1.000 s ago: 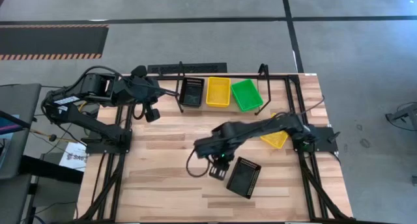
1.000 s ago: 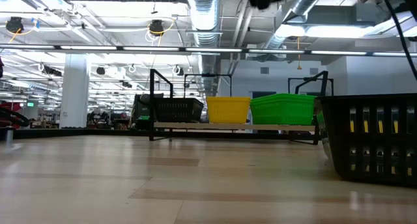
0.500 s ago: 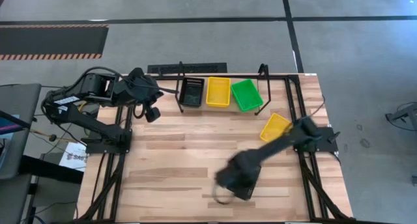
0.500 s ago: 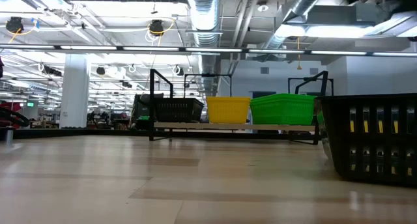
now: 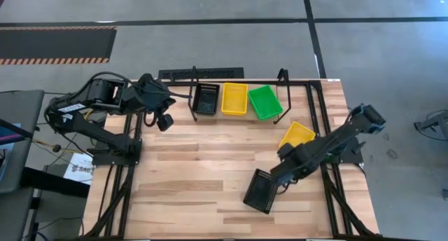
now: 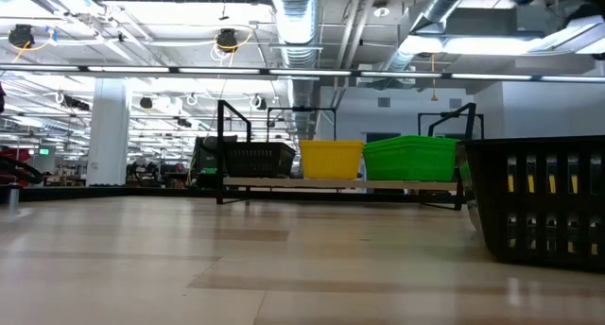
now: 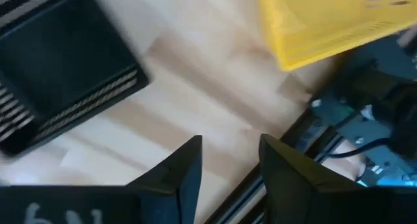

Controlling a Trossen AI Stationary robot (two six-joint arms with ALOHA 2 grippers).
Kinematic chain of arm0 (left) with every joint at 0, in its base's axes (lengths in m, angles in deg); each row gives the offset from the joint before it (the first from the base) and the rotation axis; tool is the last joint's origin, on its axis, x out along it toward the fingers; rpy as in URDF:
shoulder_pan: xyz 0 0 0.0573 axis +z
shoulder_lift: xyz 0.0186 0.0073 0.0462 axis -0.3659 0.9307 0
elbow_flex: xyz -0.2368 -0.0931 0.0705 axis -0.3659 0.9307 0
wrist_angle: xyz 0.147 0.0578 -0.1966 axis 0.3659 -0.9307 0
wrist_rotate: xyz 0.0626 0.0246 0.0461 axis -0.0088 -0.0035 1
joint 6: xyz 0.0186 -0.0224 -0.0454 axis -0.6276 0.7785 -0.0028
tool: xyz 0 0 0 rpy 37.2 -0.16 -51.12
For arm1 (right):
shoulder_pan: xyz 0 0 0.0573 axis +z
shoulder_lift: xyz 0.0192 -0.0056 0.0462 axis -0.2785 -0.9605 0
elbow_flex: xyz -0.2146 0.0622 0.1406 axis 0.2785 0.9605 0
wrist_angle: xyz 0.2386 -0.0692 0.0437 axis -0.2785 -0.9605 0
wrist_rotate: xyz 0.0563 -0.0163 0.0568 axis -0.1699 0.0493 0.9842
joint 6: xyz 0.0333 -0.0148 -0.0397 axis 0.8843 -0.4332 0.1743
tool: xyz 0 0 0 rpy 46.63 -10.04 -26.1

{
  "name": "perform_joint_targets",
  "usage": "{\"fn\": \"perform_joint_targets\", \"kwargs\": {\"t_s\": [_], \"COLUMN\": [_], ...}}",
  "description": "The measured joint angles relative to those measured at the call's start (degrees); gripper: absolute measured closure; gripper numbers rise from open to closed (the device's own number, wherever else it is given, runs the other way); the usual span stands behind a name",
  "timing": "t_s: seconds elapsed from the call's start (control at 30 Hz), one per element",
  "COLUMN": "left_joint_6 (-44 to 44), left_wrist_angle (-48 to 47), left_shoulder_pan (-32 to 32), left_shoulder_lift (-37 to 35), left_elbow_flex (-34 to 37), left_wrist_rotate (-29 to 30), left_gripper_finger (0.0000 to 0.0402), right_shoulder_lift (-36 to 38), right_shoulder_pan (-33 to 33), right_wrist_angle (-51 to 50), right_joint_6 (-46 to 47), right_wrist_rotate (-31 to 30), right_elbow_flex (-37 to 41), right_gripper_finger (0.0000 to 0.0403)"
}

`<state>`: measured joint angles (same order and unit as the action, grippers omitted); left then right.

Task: Stack baskets on shelf by color
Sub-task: Stack the yellow bin on top of the yellow bins on the shelf

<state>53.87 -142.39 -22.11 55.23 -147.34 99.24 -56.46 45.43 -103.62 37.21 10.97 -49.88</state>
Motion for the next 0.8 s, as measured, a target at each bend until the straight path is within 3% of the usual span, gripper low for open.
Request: {"fn": "perform_joint_targets", "kwargs": {"t_s": [0.17, 0.37, 0.53, 0.8], "left_joint_6": [-1.9, -2.3, -4.7, -8.7], "left_wrist_angle": [0.0, 0.0, 0.2, 0.4], "left_shoulder_pan": [0.0, 0.0, 0.0, 0.0], "left_shoulder_lift": [0.0, 0.0, 0.0, 0.0], "left_elbow_flex": [0.0, 0.0, 0.0, 0.0], "left_wrist_rotate": [0.0, 0.0, 0.4, 0.5], "left_gripper_finger": [0.04, 0.04, 0.04, 0.04], "right_shoulder_lift": [3.6, 6.9, 9.4, 14.7], "right_shoulder_pan": [-3.8, -6.9, -6.3, -2.5], "right_wrist_angle": [0.3, 5.8, 14.6, 18.2], "right_joint_6": [4.6, 26.4, 39.2, 52.9], "right_wrist_rotate": [0.0, -0.4, -4.9, -4.4], "right_elbow_flex": [7.3, 14.2, 20.1, 27.1], "right_gripper_finger": [0.0191, 0.0176, 0.0181, 0.0183]}}
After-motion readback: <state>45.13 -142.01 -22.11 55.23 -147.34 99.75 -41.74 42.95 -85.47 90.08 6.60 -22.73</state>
